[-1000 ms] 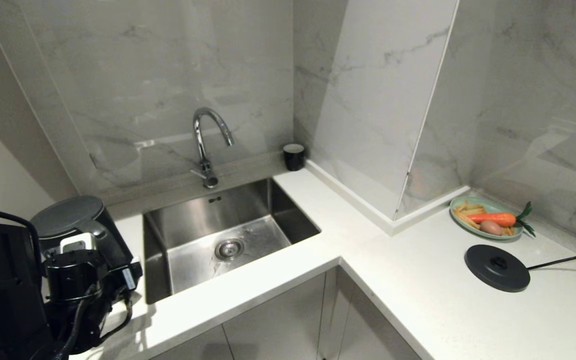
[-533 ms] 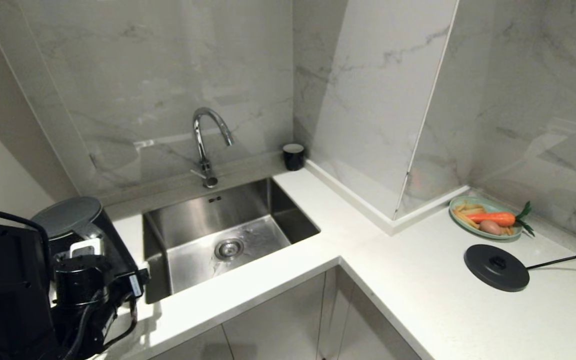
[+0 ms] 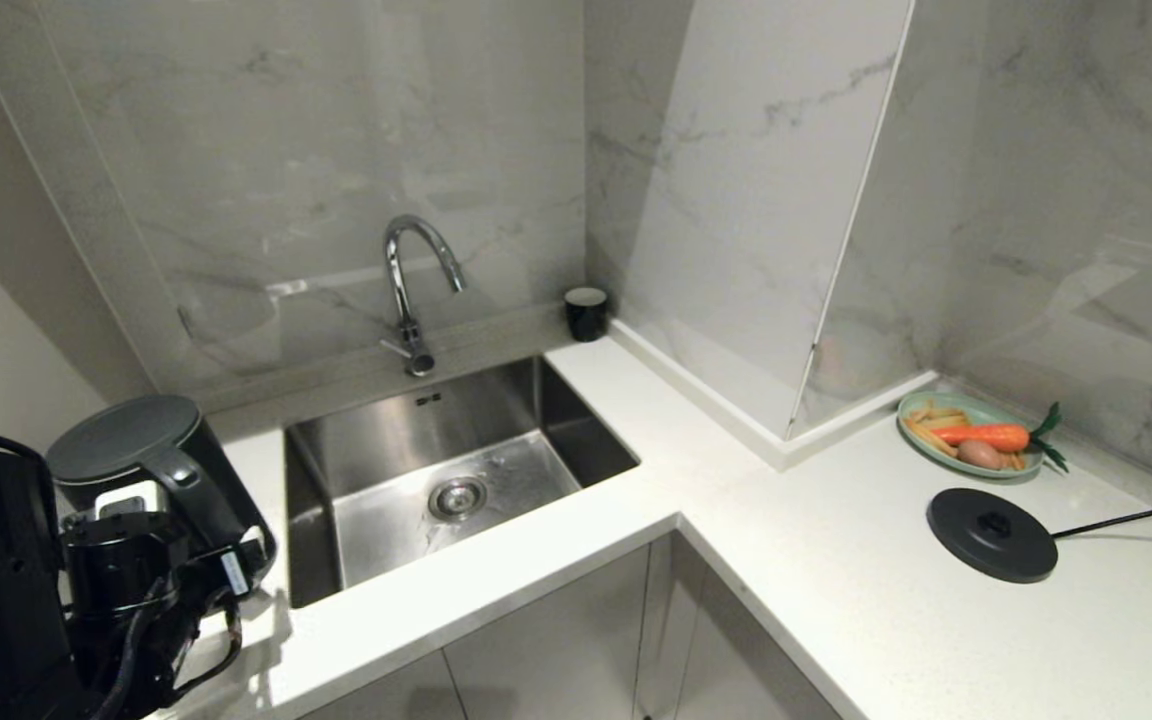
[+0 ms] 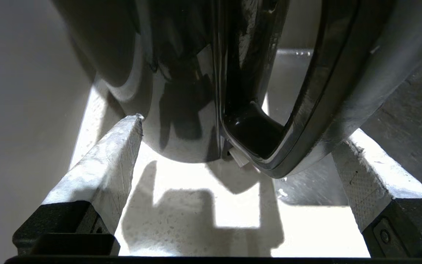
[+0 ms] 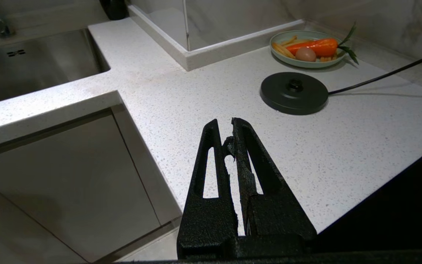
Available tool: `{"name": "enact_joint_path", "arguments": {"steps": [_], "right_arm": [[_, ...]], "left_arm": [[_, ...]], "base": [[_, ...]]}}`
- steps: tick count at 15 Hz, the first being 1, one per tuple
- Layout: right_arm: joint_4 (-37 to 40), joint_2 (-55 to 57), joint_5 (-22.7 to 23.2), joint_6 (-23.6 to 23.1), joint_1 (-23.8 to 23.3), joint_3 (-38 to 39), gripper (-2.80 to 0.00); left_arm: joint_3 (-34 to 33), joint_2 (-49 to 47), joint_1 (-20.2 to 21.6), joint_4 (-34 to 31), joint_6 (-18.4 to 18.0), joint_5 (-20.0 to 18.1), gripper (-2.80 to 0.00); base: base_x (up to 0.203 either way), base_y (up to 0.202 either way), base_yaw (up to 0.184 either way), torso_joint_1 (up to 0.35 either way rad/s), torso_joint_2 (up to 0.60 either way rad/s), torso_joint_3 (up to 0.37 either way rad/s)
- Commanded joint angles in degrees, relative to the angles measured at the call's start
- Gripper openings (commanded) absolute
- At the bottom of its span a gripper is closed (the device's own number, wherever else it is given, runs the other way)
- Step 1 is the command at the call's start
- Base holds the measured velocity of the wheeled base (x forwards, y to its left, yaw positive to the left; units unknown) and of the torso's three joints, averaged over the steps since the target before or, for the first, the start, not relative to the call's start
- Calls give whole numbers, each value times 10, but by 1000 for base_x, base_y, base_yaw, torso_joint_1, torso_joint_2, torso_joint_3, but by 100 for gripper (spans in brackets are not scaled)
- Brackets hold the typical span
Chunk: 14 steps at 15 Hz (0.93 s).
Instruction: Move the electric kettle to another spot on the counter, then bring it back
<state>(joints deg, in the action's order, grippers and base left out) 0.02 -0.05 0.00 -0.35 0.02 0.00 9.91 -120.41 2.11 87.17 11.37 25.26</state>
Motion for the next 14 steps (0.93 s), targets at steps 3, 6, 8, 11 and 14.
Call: {"name": "enact_joint_path", "arguments": {"steps": [3, 6, 8, 11, 14], "right_arm": [[0, 0, 0, -1, 0, 0, -280], [0, 0, 0, 0, 0, 0, -280], [0, 0, 0, -1, 0, 0, -280], [0, 0, 0, -1, 0, 0, -280], [0, 0, 0, -1, 0, 0, -280]], "left_arm": [[-67, 44, -4, 5, 1, -31, 0], [-94, 81, -12, 5, 0, -64, 0], [-99, 90, -34, 5, -1, -62, 0], [-99, 122, -33, 5, 0, -60, 0], [-99, 259, -43, -69, -4, -76, 0]], "base": [[0, 0, 0, 0, 0, 0], [0, 0, 0, 0, 0, 0], [0, 0, 0, 0, 0, 0], [0, 0, 0, 0, 0, 0], [0, 0, 0, 0, 0, 0]]}}
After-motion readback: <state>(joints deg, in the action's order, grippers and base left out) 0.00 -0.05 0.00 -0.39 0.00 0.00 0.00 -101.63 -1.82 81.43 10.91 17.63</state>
